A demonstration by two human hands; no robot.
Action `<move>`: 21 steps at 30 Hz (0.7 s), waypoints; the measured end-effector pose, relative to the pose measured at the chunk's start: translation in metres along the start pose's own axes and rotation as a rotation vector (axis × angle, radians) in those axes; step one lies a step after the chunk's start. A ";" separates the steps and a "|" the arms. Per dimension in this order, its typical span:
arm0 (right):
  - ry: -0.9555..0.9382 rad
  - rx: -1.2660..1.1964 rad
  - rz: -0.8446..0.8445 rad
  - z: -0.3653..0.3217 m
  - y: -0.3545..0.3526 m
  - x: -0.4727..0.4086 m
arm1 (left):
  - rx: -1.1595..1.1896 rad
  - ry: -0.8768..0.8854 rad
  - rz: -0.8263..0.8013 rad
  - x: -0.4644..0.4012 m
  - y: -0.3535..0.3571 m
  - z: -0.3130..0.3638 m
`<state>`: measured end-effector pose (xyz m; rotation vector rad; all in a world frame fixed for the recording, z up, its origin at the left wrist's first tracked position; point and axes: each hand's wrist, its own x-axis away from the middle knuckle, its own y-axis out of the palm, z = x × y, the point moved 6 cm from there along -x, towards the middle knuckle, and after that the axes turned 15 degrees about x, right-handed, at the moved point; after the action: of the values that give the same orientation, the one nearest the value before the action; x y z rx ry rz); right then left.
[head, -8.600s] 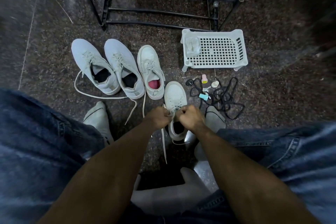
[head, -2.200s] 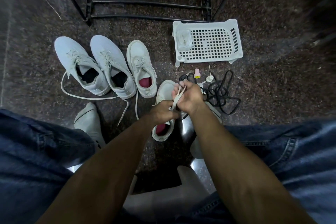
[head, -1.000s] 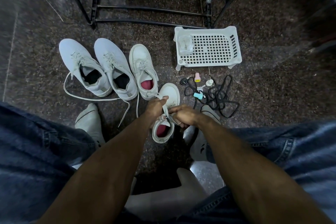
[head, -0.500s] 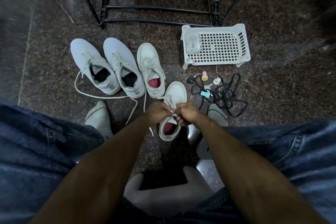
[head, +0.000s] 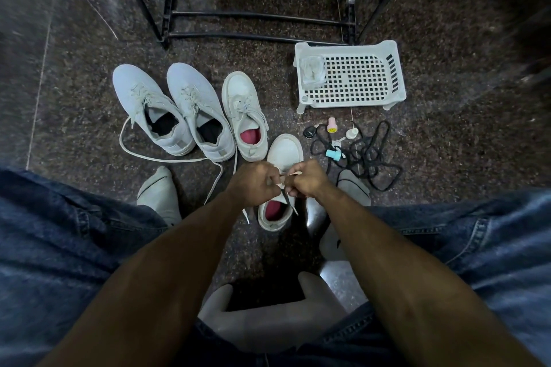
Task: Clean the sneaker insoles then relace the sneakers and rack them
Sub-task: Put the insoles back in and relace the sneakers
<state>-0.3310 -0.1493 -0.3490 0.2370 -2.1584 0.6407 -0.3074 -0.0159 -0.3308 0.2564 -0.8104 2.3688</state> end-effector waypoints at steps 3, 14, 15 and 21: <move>-0.117 0.097 0.021 -0.001 0.002 -0.003 | 0.244 -0.151 0.028 -0.001 0.001 -0.008; -0.009 0.095 -0.122 0.000 0.009 0.001 | 0.146 -0.160 0.030 -0.007 0.000 -0.014; 0.017 0.048 -0.153 0.002 0.010 0.003 | 0.095 -0.147 0.044 -0.006 0.000 -0.013; 0.079 -0.102 -0.188 0.004 0.012 0.006 | 0.043 -0.159 0.161 0.004 -0.002 -0.011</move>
<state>-0.3420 -0.1413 -0.3511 0.3488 -2.0572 0.4250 -0.3091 -0.0066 -0.3373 0.4165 -0.8837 2.5435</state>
